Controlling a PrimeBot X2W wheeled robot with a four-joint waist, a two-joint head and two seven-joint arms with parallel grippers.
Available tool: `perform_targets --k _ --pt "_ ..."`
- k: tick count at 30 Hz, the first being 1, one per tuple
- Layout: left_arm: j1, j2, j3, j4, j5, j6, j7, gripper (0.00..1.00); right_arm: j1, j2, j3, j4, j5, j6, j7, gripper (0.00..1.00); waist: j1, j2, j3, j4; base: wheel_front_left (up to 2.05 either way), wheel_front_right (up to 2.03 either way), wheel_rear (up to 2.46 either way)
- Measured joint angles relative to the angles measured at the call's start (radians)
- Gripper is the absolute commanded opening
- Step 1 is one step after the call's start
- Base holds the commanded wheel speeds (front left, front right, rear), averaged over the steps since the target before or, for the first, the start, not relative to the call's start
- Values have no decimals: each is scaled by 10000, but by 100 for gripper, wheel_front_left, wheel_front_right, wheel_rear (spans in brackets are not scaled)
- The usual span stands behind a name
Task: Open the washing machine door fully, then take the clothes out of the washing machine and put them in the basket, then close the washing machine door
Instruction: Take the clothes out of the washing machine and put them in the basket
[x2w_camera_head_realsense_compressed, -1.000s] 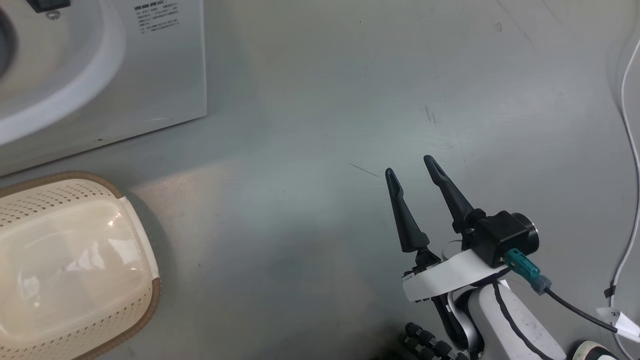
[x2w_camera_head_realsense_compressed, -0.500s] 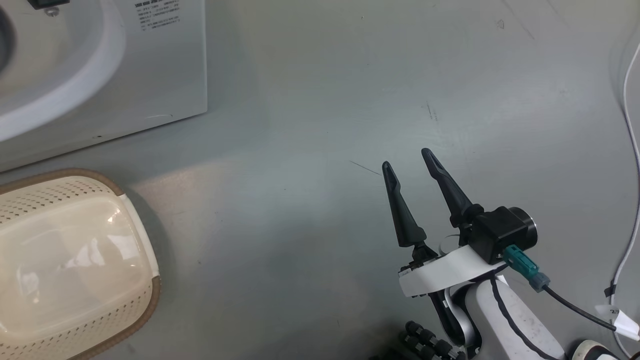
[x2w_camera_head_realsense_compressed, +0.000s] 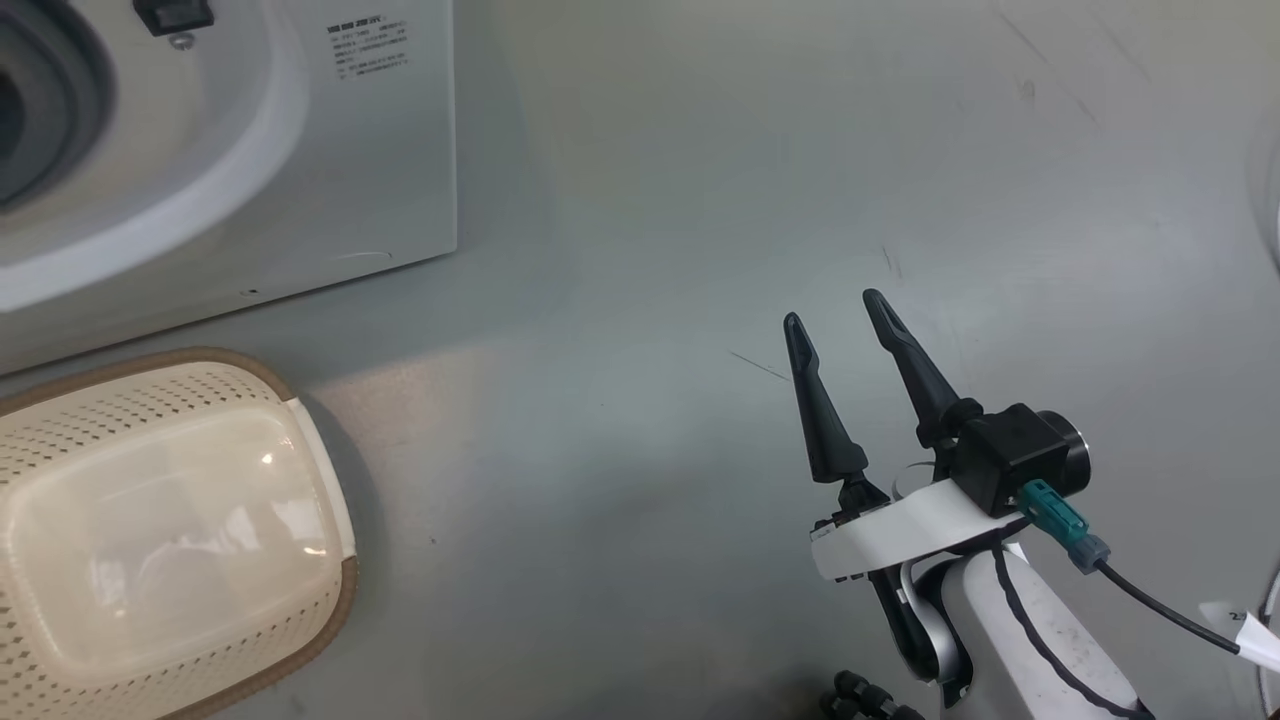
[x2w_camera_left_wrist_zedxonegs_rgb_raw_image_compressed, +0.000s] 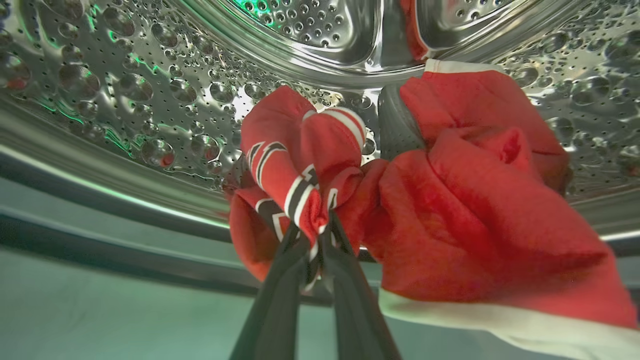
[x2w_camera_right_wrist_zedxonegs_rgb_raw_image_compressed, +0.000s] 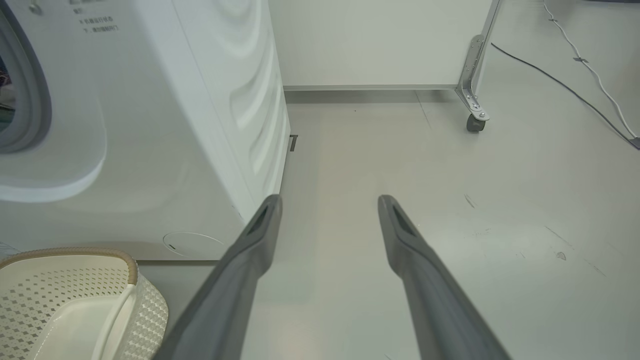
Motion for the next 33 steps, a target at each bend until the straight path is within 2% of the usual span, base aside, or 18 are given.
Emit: perform_targets --k 8,17,33 --pt "376 -656 -98 558 -79 -171 -709 0 -9 -17 -343 215 -86 -2 0 100 0 0 -665 307 0 0 0" --pt "866 -1298 -240 1124 -253 -370 -1404 0 121 -322 -786 422 -96 -6 0 100 0 0 -1562 798 0 0 0" --pt "2168 -2178 -546 1724 -345 -1116 -2717 0 872 -696 -1356 646 -79 -17 0 100 0 0 -3191 1835 0 0 0"
